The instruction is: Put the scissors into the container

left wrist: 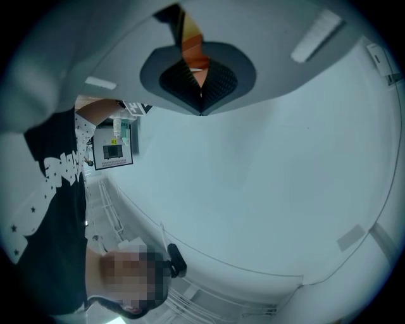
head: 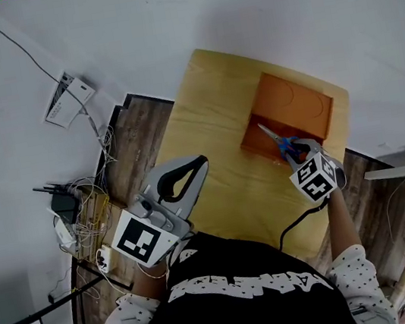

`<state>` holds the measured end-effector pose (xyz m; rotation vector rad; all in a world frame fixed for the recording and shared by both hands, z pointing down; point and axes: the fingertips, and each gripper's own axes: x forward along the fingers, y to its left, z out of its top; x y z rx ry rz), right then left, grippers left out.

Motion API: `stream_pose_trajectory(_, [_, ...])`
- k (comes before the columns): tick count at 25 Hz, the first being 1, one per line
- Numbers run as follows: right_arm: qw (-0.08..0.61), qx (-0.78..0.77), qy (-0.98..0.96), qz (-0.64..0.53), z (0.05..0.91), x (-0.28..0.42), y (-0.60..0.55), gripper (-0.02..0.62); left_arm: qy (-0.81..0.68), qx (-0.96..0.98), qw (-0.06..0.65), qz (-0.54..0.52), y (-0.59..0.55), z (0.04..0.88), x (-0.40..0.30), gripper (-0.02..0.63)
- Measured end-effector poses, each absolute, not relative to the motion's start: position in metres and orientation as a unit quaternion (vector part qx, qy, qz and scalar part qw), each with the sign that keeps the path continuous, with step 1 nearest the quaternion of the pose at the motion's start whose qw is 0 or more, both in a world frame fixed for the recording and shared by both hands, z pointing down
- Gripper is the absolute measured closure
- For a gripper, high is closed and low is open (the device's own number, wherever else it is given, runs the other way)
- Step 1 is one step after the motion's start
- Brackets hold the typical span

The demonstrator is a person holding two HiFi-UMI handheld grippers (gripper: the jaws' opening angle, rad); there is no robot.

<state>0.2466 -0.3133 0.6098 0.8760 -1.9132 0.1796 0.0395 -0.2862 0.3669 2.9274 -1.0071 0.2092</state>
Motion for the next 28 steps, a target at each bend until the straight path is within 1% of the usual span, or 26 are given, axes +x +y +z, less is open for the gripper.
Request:
stream_pose_trajectory(11, [0.545,0.325,-0.768,0.087,0.641,0.251,-0.325,0.494,-0.340,0.938,0.026,0.069,-0.290,0.370,0.028,0.604])
stream_pose_trajectory(28, [0.553,0.323,-0.762,0.102,0.654,0.252,-0.333,0.492,-0.345,0.936,0.026,0.067,-0.289,0.369,0.024,0.604])
